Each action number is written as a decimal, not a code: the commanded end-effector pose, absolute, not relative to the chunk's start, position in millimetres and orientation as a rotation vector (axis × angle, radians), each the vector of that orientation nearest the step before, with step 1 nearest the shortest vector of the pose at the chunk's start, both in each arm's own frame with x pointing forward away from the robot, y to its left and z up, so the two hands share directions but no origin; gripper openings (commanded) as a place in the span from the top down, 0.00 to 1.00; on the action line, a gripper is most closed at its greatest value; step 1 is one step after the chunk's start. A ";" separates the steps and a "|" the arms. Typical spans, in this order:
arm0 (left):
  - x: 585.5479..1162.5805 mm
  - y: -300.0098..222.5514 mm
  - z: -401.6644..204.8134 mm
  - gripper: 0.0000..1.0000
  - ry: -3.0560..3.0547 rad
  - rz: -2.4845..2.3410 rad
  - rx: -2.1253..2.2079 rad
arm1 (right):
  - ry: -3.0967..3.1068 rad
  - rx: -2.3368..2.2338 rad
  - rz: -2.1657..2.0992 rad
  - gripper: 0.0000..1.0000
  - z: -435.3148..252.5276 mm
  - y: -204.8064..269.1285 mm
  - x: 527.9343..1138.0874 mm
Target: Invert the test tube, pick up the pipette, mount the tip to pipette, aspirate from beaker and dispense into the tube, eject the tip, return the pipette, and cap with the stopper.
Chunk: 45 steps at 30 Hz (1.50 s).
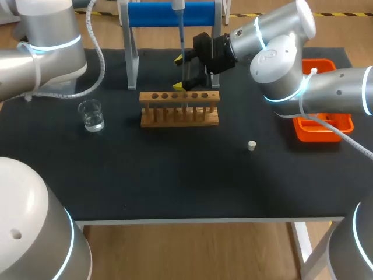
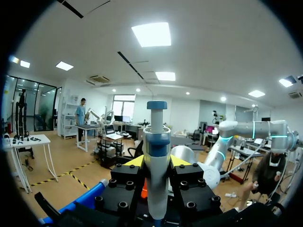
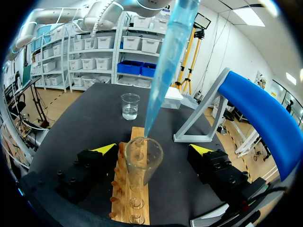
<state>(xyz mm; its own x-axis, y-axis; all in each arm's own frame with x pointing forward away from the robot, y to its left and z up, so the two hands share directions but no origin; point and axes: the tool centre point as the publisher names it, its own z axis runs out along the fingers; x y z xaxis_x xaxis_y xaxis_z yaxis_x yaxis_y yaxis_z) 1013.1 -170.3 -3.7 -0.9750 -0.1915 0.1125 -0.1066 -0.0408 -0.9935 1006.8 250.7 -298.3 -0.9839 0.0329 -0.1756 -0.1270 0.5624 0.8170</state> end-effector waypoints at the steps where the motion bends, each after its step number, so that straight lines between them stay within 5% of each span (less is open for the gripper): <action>1: 1015.5 -172.1 -5.9 1.00 2.136 -2.205 -0.328 | 2.628 -0.082 1.389 0.00 -297.3 250.0 1007.5; 45: 1029.2 -167.7 -29.5 1.00 2.092 -2.247 -0.381 | 2.628 -0.082 1.389 0.00 -297.3 250.0 1007.5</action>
